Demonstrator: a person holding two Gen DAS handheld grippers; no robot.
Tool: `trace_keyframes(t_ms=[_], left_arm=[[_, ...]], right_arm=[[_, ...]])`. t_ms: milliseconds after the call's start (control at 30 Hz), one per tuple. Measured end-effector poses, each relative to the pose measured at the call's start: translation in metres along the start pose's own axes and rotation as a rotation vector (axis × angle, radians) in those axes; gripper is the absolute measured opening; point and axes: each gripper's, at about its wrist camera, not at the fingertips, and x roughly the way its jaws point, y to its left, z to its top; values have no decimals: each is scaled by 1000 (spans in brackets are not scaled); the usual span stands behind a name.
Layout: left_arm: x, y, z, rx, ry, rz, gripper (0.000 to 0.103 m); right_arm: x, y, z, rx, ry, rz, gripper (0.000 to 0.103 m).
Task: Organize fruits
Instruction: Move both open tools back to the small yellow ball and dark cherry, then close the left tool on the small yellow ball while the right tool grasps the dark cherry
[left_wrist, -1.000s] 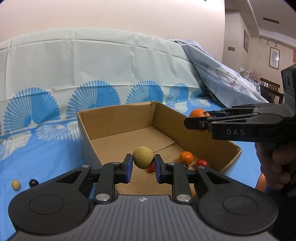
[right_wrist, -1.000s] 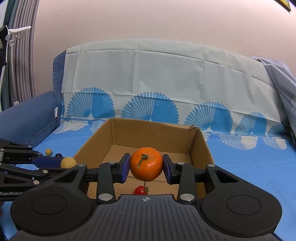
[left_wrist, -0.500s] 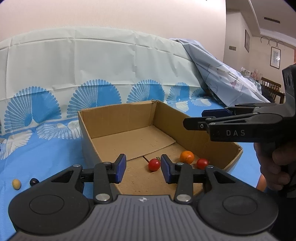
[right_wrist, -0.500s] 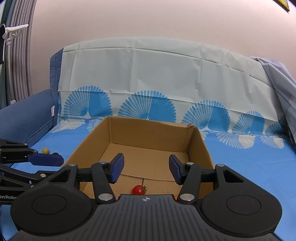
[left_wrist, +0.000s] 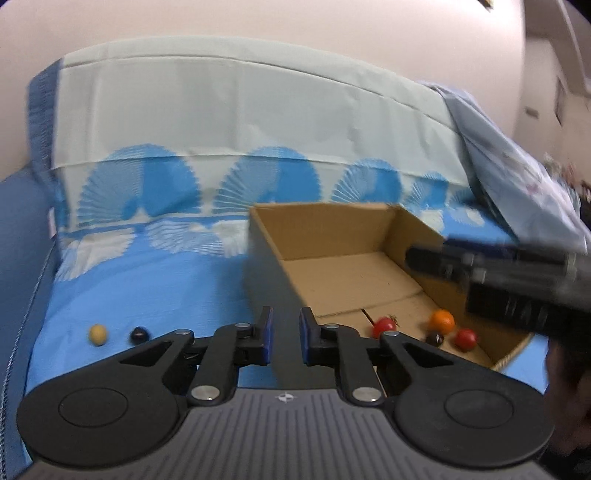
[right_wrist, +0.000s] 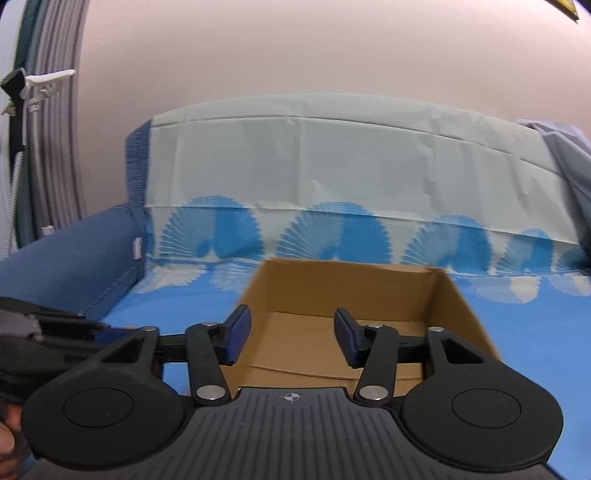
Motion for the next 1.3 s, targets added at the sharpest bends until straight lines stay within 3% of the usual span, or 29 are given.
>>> trace_keyframes(t_ms=[133,200,300,333,400,433,533,767,933,1167,1300], left_arm=[[-6,36,16,-52,52,9,16],[-5,53,24,-5,64,69,16],[-7,84,22,27,18,157,16],[-6,96,15,14,17,194,16],[2,119,9,-53,110,266,13],[-2,130,9,-94,97,293,13],[-6,150,9,-153,86,296,13],[17,174,3,-224,174,336,13],[41,194,5,-296,198,344,14],[83,223,3,-413,222,278,17],[108,229,-1,-438,273,241,29]], right_arm=[[14,27,-3,39,25,58,49],[20,44,-4,32,24,83,49],[27,69,-8,27,28,138,49],[30,77,-10,25,34,158,49],[37,95,-14,3,45,202,49],[40,103,-16,-10,48,221,49],[56,122,-21,-29,70,267,48],[102,143,-34,0,167,284,43],[130,154,-39,-4,168,246,43],[186,159,-46,31,165,141,43],[213,161,-51,14,181,121,44]])
